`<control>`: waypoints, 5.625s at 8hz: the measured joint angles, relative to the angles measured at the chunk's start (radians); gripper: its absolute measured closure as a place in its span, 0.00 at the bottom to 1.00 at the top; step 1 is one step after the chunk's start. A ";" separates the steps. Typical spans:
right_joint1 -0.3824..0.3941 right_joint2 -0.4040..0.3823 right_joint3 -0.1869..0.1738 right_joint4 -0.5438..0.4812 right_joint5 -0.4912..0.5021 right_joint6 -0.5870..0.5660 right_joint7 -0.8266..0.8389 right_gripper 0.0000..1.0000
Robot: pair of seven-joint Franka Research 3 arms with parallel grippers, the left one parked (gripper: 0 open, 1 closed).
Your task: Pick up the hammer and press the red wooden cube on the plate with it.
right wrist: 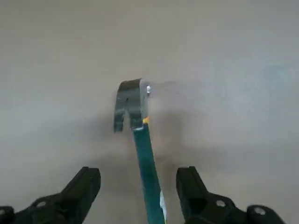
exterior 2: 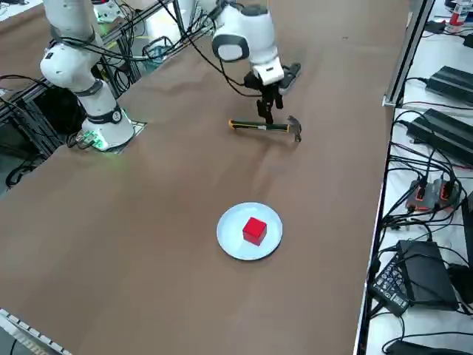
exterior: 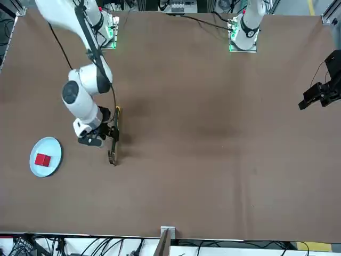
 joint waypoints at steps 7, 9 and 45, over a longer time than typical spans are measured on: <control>0.000 0.091 -0.006 0.000 0.000 0.129 0.000 0.28; 0.000 0.094 -0.007 0.001 0.000 0.135 -0.002 0.69; -0.325 0.199 -0.342 0.411 0.115 -0.463 -0.740 0.79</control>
